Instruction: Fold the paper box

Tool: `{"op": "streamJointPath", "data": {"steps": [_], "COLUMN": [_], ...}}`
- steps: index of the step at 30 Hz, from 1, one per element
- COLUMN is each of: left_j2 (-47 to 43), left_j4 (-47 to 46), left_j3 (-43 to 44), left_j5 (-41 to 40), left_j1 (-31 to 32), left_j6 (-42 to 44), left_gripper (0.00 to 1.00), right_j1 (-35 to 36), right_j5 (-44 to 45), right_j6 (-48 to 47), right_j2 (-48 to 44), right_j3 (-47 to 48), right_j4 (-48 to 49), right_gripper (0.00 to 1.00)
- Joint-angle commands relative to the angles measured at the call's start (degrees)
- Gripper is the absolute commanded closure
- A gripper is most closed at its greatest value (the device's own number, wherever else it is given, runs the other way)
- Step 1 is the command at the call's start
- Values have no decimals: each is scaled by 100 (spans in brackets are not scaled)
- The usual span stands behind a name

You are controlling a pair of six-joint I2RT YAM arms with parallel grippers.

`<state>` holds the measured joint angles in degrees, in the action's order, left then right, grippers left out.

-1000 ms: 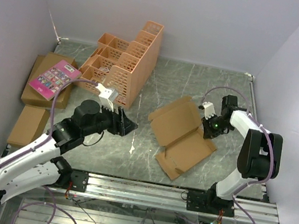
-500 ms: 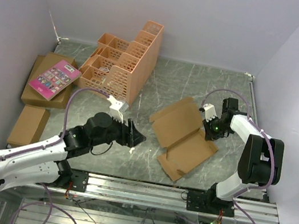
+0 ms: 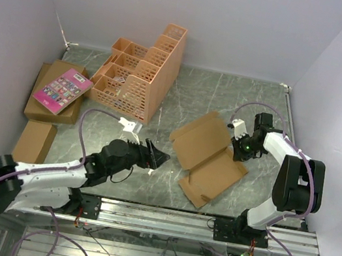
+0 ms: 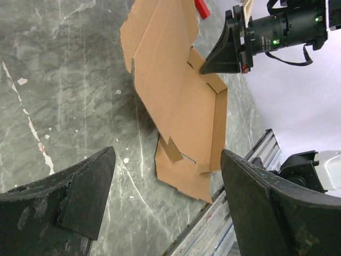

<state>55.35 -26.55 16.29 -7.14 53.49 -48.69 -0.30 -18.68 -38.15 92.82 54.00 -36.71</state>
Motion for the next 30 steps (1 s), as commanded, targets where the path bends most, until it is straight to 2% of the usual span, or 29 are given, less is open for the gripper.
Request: {"op": "streamJointPath", "data": {"steps": [1,6,14,18,20,23,26,30], "left_j2": [793,1902,3184,3981,4385,4833,4949,4807], "left_j4": [-1851,-3464,-3957,-4472,-5094,-5499,-5552,-5157], "left_j3": [-162,-205,258,520,589,739,827,941], "left_j5": [-6,111,-165,-71,-34,13,53,37], "left_j1": [37,35,32,57,78,80,102,141], "left_j6": [21,90,-31,-187,-233,-316,-307,-153], "left_gripper": [10,11,12,17,27,45,60,86], "right_j1": [10,6,-6,-3,-1,-1,-1,-5], "right_j5": [-312,-410,-518,-549,-549,-539,-487,-416], "right_j6": [73,106,163,184,194,214,213,235], "right_j2": [-118,-185,-190,-136,-111,-135,-159,-159], "right_j3": [-4,-3,44,51,45,24,7,-18], "right_j4": [-74,-82,-78,-58,-48,-24,-4,62], "right_gripper": [100,100,100,100,100,100,100,100]}}
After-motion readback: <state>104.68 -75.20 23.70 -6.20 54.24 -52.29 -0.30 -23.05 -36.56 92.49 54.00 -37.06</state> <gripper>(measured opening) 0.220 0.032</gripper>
